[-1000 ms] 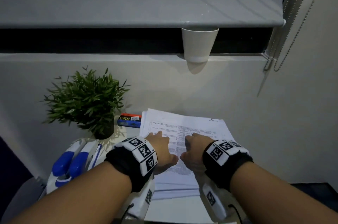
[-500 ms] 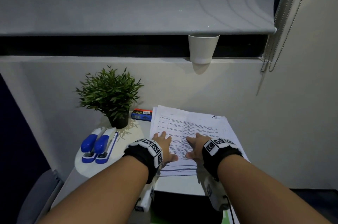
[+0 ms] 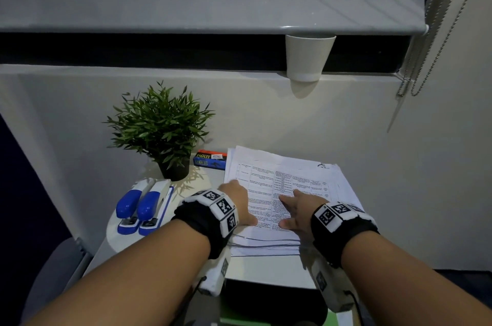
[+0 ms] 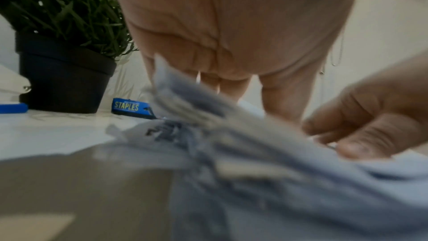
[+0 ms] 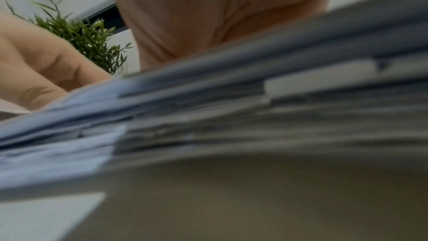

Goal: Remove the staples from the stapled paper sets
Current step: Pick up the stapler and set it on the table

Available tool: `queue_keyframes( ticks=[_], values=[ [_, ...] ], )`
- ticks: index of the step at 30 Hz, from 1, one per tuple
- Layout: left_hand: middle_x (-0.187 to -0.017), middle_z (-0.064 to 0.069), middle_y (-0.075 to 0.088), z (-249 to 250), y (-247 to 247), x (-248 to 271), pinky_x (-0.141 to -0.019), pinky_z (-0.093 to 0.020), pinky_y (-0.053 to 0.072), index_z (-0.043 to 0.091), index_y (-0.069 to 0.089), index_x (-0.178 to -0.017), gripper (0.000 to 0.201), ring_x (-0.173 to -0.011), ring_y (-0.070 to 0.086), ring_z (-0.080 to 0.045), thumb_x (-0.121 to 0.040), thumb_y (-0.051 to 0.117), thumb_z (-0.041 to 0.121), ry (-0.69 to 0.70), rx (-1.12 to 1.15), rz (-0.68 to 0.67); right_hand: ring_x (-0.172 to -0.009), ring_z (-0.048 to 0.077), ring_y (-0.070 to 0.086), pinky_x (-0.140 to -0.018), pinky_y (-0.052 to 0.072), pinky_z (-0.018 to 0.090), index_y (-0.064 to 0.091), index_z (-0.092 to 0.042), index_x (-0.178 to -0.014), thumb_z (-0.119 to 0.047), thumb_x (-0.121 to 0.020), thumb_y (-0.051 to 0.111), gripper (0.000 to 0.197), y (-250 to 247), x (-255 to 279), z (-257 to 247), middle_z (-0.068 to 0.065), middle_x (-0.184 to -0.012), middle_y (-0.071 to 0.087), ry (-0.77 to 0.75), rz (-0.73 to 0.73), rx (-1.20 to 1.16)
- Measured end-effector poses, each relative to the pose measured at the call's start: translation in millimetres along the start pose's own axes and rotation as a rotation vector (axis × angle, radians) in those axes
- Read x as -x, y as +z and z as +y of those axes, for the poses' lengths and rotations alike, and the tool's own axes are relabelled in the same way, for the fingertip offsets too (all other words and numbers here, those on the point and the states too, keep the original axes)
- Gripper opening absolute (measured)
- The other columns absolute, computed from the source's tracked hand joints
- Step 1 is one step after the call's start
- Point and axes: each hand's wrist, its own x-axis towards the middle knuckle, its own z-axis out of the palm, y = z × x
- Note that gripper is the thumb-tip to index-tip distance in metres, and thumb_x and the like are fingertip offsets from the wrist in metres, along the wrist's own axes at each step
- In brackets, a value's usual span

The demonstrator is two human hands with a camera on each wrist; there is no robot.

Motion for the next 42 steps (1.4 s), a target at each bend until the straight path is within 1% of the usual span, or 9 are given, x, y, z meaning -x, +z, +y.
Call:
queue_keyframes(
  ticks=[2,4,6,9,15,21,25,39,42],
  values=[
    [-0.124,-0.011,0.042,-2.0,-6.5,3.2,-0.084,-0.033,0.046,0.011,0.051,-0.121,0.077,-0.104,0.054,-0.025,-0.069,0.067,0.065,-0.1,0.05,0.009,-0.142,0.033,0.024,-0.113,0.027,0.044,0.016,-0.034,-0.15,-0.056,-0.088,0.054,0.076,-1.3,1.5,0.0,0.005,-0.16,0.006,-0.002,0.007,-0.013],
    [-0.125,-0.012,0.039,0.5,-9.6,4.9,-0.091,-0.037,0.047,0.011,0.051,-0.119,0.079,-0.104,0.054,-0.026,-0.066,0.07,0.065,-0.167,0.068,-0.01,-0.142,0.032,0.024,-0.112,0.026,0.043,0.017,-0.034,-0.15,-0.055,-0.087,0.056,0.077,-3.5,4.6,-1.3,0.004,-0.16,0.007,-0.004,0.015,-0.029],
    [-0.124,-0.012,0.04,3.5,-8.4,6.4,-0.095,-0.042,0.046,0.01,0.05,-0.118,0.077,-0.105,0.053,-0.025,-0.067,0.069,0.065,-0.199,0.077,-0.019,-0.142,0.031,0.025,-0.112,0.026,0.042,0.019,-0.033,-0.149,-0.054,-0.087,0.057,0.076,-4.6,7.1,-2.1,0.004,-0.16,0.009,-0.006,0.023,-0.04],
    [-0.121,-0.011,0.049,2.8,-4.9,8.4,-0.097,-0.039,0.045,0.008,0.048,-0.12,0.075,-0.113,0.049,-0.024,-0.073,0.065,0.063,-0.196,0.086,0.0,-0.142,0.029,0.025,-0.113,0.025,0.041,0.023,-0.033,-0.149,-0.052,-0.085,0.061,0.076,-5.6,11.7,-2.8,0.003,-0.16,0.009,0.008,0.04,-0.082],
    [-0.127,-0.011,0.037,9.6,-3.4,17.5,-0.094,-0.031,0.041,0.002,0.033,-0.131,0.084,-0.116,0.046,-0.023,-0.077,0.064,0.059,-0.238,0.092,0.085,-0.133,0.027,0.039,-0.106,0.034,0.037,0.037,-0.027,-0.142,-0.046,-0.084,0.066,0.068,-8.2,21.7,-7.8,0.004,-0.15,0.034,0.038,0.093,-0.145],
    [-0.123,-0.01,0.045,5.3,-1.9,18.8,-0.089,-0.03,0.044,0.007,0.041,-0.125,0.076,-0.11,0.051,-0.022,-0.075,0.068,0.058,-0.215,0.165,0.089,-0.137,0.028,0.033,-0.109,0.032,0.039,0.028,-0.028,-0.147,-0.05,-0.085,0.063,0.074,-7.1,22.9,-9.2,0.003,-0.156,0.023,0.05,0.081,-0.124],
    [-0.117,-0.008,0.056,-12.8,0.6,16.0,-0.073,-0.029,0.043,0.007,0.04,-0.121,0.073,-0.106,0.057,-0.024,-0.072,0.076,0.046,-0.206,0.308,0.095,-0.142,0.028,0.024,-0.113,0.028,0.041,0.021,-0.03,-0.15,-0.055,-0.084,0.061,0.08,-5.7,19.4,-7.3,0.003,-0.16,0.009,0.067,0.062,-0.1],
    [-0.117,-0.006,0.059,-34.6,8.9,11.7,-0.087,-0.028,0.046,0.009,0.055,-0.119,0.048,-0.108,0.056,-0.023,-0.081,0.069,0.037,-0.232,0.36,0.083,-0.142,0.026,0.025,-0.113,0.028,0.038,0.021,-0.029,-0.15,-0.051,-0.087,0.059,0.077,-7.1,27.7,-10.1,0.004,-0.16,0.008,0.039,0.057,-0.103],
    [-0.119,-0.004,0.06,-36.7,5.2,13.6,-0.089,-0.028,0.047,0.011,0.058,-0.119,0.045,-0.109,0.057,-0.022,-0.084,0.066,0.037,-0.217,0.328,0.044,-0.139,0.027,0.03,-0.112,0.03,0.037,0.026,-0.026,-0.149,-0.049,-0.089,0.057,0.071,-10.6,30.0,-14.5,0.005,-0.158,0.018,0.032,0.027,-0.055]
  ],
)
